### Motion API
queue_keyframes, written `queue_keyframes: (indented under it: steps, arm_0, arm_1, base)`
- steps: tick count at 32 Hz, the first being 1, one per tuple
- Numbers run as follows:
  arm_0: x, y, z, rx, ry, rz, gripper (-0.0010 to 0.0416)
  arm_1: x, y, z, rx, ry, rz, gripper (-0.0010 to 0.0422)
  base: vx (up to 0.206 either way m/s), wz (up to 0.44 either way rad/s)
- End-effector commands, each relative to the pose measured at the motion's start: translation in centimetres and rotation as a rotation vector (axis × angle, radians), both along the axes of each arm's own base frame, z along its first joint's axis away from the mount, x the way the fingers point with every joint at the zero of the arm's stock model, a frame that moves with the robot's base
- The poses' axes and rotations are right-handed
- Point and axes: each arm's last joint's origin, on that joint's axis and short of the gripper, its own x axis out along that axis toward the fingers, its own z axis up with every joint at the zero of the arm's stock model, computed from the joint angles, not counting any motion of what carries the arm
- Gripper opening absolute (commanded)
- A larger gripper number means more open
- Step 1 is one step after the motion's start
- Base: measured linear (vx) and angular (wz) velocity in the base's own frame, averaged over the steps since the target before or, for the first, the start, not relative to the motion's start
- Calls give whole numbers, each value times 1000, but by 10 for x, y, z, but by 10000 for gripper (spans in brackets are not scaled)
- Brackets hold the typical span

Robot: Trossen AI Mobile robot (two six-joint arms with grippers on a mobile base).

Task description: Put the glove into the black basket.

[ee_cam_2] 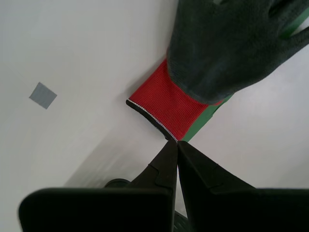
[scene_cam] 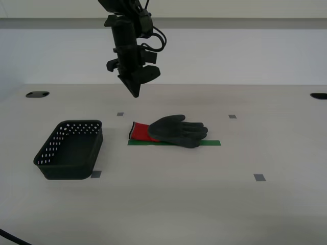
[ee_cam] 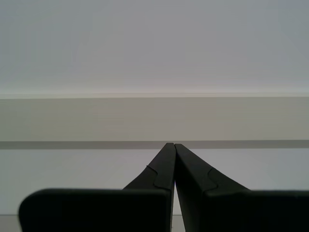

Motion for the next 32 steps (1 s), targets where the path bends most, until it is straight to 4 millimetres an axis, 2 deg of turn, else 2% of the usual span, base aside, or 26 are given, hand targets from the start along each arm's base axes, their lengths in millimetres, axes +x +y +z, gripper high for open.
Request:
queue_keyframes:
  steps: [1,7,10,17,20,27,30,32]
  arm_0:
    - [0,0,1,0,-4,0,1]
    - [0,0,1,0,-4,0,1]
    - [0,0,1,0,-4,0,1]
    - [0,0,-1,0,14,0,1]
    - [0,0,-2,0,18,0,1]
    - [0,0,-1,0,18,0,0]
    - [0,0,-2,0,18,0,0]
    - [0,0,-2,0,18,0,1]
  arm_1:
    - [-7,-2,-9,8,21,-30,0]
    - [-19,2,-43,4,15,-6,0]
    - [-21,2,-49,-1,11,19,-1]
    - [-26,1,-103,40,75,138,0]
    - [-23,0,-103,43,42,193,0]
    - [-13,-4,-90,9,-13,189,7]
    - [-11,-5,-88,3,-20,202,37]
    - [-10,-4,-88,12,-22,229,75]
  base:
    - [0,0]
    - [0,0]
    - [0,0]
    - [0,0]
    - [0,0]
    - [0,0]
    - [0,0]
    - [0,0]
